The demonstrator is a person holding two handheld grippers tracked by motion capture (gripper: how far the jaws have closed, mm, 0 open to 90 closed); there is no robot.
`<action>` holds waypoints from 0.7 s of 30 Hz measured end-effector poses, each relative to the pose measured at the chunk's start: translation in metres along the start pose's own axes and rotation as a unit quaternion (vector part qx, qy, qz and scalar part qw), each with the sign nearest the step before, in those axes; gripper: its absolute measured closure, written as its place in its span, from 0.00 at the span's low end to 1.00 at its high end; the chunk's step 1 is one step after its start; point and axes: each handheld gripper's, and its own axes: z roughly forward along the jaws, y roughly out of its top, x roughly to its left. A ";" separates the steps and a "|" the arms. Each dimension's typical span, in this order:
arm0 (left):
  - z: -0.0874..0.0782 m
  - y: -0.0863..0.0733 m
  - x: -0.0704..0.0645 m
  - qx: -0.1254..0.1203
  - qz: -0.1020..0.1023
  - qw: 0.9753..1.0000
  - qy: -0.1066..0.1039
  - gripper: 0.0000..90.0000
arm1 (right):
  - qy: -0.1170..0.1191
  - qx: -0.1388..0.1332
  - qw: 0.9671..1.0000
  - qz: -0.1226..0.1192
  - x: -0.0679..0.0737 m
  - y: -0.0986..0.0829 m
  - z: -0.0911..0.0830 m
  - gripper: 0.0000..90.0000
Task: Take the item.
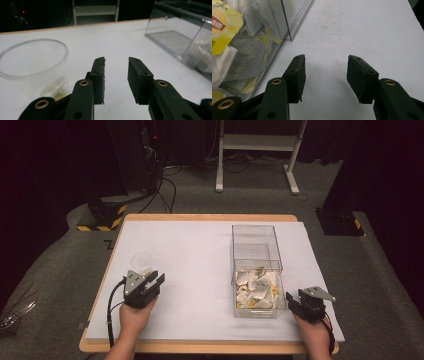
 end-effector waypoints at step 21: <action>0.022 -0.037 -0.013 0.097 0.047 0.994 0.011 0.62 | 0.016 -0.011 1.000 -0.013 0.000 -0.001 -0.004 0.54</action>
